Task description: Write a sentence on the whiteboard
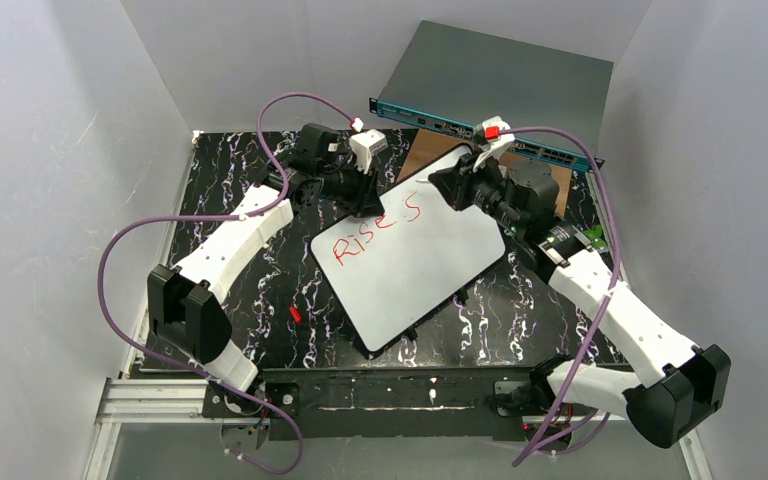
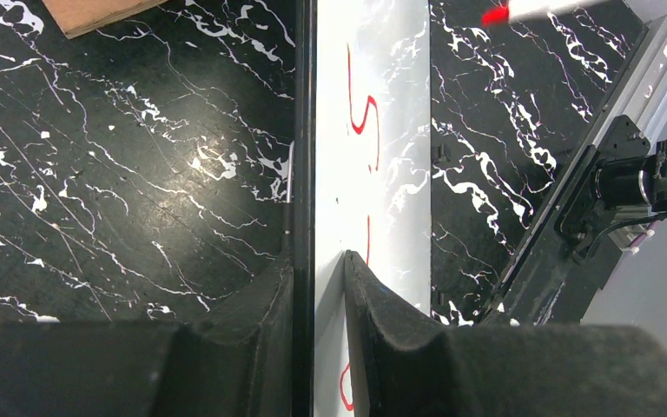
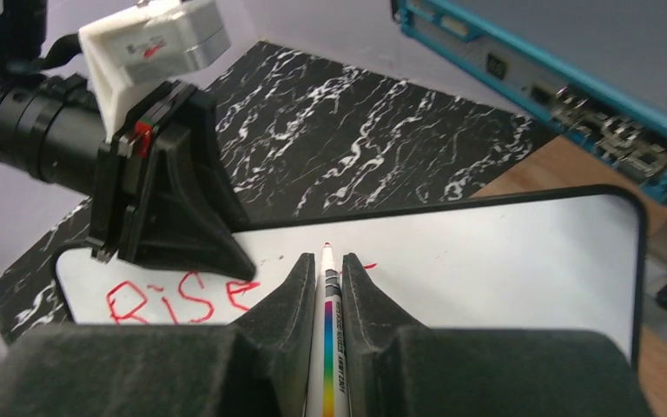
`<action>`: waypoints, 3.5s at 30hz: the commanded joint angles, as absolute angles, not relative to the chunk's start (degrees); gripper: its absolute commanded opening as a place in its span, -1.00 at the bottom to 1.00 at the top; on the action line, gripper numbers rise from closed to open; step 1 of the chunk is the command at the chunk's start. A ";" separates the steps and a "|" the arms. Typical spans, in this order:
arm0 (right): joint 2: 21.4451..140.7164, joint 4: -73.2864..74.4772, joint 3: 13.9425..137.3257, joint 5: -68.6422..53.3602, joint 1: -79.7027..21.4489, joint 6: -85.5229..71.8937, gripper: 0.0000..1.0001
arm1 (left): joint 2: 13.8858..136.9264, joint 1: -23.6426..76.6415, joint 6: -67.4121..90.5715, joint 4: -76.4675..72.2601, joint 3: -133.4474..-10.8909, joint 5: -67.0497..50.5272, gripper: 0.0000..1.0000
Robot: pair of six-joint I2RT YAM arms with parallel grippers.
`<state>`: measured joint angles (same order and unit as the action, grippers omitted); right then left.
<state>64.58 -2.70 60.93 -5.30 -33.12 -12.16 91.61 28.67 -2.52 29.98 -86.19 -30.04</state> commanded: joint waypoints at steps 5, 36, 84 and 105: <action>69.60 -2.59 65.75 2.18 -32.55 -9.51 -0.97 | 91.00 29.97 -4.47 31.82 -87.31 -31.99 -1.00; 73.52 -0.81 65.44 1.10 -32.26 -10.88 -0.97 | 90.39 29.97 -4.67 31.75 -86.73 -31.90 -1.00; 73.89 2.15 66.60 3.34 -32.04 -9.15 -0.97 | 90.28 30.32 -4.71 31.47 -86.25 -31.99 -1.00; 71.10 3.64 61.52 3.24 -30.77 -10.05 -0.97 | 90.39 30.45 -4.75 31.33 -86.65 -31.95 -1.00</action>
